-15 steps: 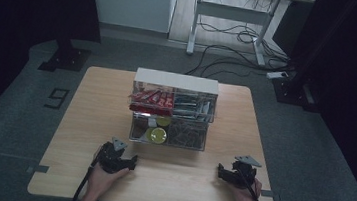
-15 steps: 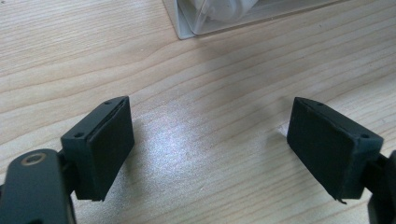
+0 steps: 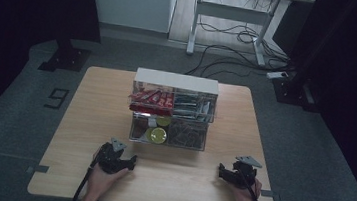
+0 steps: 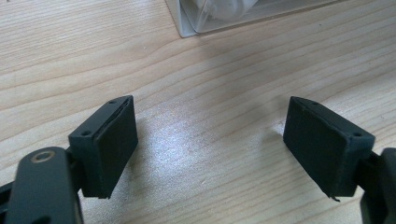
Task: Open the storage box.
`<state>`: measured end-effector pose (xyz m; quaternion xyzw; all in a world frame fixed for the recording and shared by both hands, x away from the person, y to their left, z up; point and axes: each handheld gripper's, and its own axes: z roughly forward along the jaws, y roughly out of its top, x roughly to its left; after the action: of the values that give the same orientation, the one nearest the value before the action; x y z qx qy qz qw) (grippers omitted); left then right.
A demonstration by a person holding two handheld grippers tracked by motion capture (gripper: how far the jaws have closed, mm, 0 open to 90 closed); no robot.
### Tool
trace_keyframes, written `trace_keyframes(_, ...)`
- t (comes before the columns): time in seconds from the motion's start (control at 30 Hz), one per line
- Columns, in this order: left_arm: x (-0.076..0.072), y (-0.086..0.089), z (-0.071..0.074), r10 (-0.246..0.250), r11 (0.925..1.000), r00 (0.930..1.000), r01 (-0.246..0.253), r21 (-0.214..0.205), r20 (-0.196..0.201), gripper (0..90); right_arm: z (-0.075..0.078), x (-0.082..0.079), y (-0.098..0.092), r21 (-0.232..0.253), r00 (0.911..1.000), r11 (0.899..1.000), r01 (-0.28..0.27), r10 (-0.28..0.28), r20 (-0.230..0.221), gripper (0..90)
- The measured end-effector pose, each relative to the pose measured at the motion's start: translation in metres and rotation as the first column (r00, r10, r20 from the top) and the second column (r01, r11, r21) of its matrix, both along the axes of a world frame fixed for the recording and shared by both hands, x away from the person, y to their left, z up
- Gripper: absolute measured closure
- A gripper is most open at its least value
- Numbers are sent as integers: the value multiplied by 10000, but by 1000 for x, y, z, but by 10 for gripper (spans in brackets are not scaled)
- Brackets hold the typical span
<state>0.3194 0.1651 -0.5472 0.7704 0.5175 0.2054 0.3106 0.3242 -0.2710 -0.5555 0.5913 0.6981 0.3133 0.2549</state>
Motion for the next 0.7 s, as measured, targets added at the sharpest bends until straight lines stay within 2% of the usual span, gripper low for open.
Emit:
trace_keyframes(0.27, -2, 2, 1, 241, 9997, 9997, -240, -64, 89, 265, 0, 0, 0, -5, 10000, 10000, 14, -14, -4, 131)
trace_keyframes(0.4, -5, 6, 5, 274, 9994, 9994, -269, -237, 196, 294, 0, 0, 0, -7, 10000, 10000, 22, -22, -1, 132)
trace_keyframes(0.5, -8, 10, 13, 398, 9987, 9979, -381, -353, 502, 337, 0, 0, 0, -6, 10000, 10000, 23, -23, -1, 132)
trace_keyframes(0.7, -12, 15, 19, 420, 9981, 9961, -384, -482, 773, 465, 0, 0, 0, -8, 10000, 10000, 21, -21, 1, 133)
